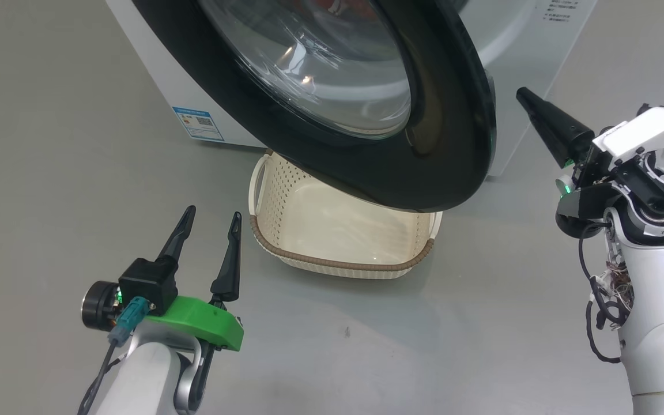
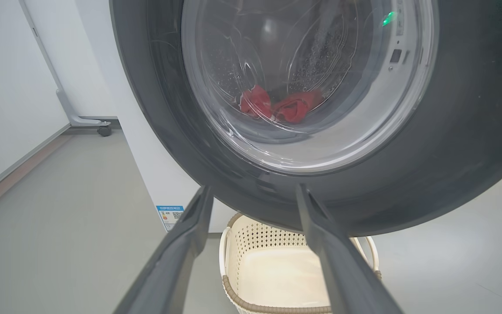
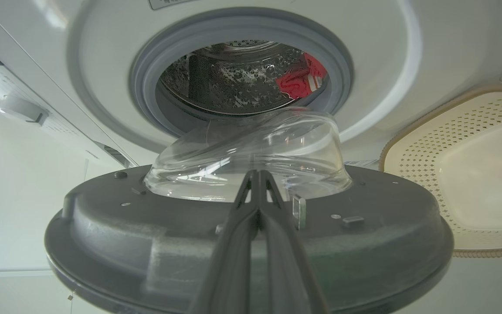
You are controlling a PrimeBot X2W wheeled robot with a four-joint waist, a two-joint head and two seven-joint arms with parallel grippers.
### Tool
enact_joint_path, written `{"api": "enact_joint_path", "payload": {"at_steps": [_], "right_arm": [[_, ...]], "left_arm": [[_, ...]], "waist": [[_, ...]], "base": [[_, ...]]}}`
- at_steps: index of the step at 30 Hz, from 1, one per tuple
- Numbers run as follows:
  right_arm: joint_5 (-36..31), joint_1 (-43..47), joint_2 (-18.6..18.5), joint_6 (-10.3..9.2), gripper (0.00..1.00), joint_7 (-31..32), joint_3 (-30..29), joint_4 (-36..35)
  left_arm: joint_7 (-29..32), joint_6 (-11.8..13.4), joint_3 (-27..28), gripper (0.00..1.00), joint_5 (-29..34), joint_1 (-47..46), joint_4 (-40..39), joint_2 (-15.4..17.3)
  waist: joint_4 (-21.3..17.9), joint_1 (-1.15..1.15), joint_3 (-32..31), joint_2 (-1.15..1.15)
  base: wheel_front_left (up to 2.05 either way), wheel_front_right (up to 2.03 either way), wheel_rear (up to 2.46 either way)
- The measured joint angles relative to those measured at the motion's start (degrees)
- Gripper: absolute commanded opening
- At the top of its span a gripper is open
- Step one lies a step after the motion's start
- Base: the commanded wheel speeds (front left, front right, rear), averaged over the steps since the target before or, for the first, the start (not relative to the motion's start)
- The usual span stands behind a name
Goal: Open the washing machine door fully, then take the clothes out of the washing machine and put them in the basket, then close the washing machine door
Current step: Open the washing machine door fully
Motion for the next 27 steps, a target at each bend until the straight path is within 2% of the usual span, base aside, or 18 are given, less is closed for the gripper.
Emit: {"api": "enact_joint_path", "payload": {"at_steps": [6,19,27], "right_arm": [[1.1,-0.9,0.4,-0.43,0.00,3.9,1.9,1.9],[1.6,-1.8,-0.1,-0.31,0.00,8.2,3.2,3.5],[2.9,-1.5,0.3,1.57,0.00,11.8,5.9,4.0]], "left_arm": [[0.0,0.0,0.2,1.00,0.0,0.0,-0.1,0.0],[0.0,0.5,0.1,1.00,-0.1,0.0,-0.3,0.0],[0.0,0.5,0.1,1.00,-0.1,0.0,0.2,0.0]], "waist": [[1.0,0.00,0.1,0.00],[1.5,0.00,-0.1,0.00],[1.5,0.00,-1.3,0.00]], "base": [[0.00,0.00,0.00],[0.00,0.00,0.00],[0.00,0.00,0.00]]}}
